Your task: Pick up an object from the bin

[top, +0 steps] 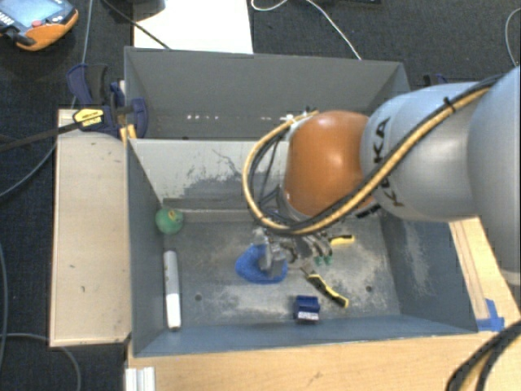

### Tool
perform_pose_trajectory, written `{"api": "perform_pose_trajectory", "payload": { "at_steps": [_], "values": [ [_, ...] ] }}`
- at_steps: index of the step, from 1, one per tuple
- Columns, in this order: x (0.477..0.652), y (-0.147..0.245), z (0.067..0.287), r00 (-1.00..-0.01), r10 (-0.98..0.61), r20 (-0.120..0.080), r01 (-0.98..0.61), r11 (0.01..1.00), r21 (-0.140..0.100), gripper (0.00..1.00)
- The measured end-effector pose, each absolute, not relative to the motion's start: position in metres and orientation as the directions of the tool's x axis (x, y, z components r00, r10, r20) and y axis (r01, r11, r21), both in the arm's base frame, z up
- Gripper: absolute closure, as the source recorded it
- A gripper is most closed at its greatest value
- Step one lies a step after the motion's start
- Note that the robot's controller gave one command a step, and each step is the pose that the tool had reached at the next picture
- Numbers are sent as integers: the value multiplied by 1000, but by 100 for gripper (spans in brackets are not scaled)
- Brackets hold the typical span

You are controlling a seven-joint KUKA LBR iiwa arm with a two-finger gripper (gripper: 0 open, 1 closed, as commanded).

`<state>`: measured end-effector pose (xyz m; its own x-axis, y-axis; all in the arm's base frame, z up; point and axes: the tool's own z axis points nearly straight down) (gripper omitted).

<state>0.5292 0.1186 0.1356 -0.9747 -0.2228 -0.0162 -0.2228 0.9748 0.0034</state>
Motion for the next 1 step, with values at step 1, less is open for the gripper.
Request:
{"api": "perform_pose_trajectory", "payload": {
  "at_steps": [1],
  "values": [
    [547,165,69,-977,-215,-19,-215,977,5,100]
  ]
}}
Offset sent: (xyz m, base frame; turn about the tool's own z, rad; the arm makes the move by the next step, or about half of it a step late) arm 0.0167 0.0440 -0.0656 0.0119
